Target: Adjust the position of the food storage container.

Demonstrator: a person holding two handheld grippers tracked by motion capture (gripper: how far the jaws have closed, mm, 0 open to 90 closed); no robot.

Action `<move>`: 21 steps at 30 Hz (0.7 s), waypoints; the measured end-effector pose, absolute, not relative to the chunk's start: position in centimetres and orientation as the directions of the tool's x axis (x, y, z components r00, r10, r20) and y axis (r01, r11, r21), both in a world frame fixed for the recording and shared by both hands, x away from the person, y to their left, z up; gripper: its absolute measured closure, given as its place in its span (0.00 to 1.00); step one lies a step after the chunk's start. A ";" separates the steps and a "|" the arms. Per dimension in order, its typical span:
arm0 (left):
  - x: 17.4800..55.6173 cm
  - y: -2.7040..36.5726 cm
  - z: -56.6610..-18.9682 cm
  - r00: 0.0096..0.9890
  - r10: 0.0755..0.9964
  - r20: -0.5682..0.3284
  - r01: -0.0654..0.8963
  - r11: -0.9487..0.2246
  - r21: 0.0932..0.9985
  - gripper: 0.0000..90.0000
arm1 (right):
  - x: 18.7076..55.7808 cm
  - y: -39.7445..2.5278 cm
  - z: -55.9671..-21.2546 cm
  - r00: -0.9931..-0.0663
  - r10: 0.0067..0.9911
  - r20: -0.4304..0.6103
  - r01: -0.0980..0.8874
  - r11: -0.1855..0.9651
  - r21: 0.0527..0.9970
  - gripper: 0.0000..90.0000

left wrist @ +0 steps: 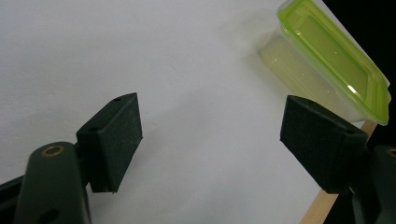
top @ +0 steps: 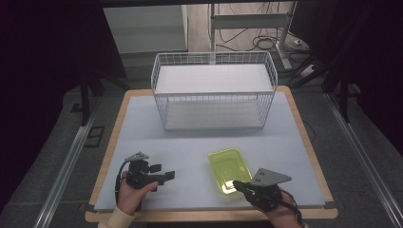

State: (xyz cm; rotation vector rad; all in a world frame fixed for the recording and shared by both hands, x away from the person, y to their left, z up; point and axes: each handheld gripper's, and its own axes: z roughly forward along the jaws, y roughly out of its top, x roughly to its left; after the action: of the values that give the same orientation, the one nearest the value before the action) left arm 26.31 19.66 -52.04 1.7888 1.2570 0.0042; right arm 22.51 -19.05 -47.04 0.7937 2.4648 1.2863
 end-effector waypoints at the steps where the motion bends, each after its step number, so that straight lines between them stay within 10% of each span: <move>1: 26.3 19.7 -52.0 0.478 0.744 -0.468 0.741 -0.055 0.669 0.22 | 22.4 -18.5 -47.1 -0.828 0.560 0.029 0.346 0.470 0.812 1.00; 21: 26.3 19.6 -52.1 0.483 0.742 -0.466 0.741 -0.063 0.668 0.22 | 20.1 -14.7 -51.9 -0.848 0.519 -0.105 0.285 0.615 0.735 1.00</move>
State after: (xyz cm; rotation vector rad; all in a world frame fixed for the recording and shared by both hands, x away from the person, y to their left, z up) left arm 26.26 19.59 -52.13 1.7958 1.2530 0.0005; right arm 20.13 -14.67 -51.90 0.6509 2.5347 1.0738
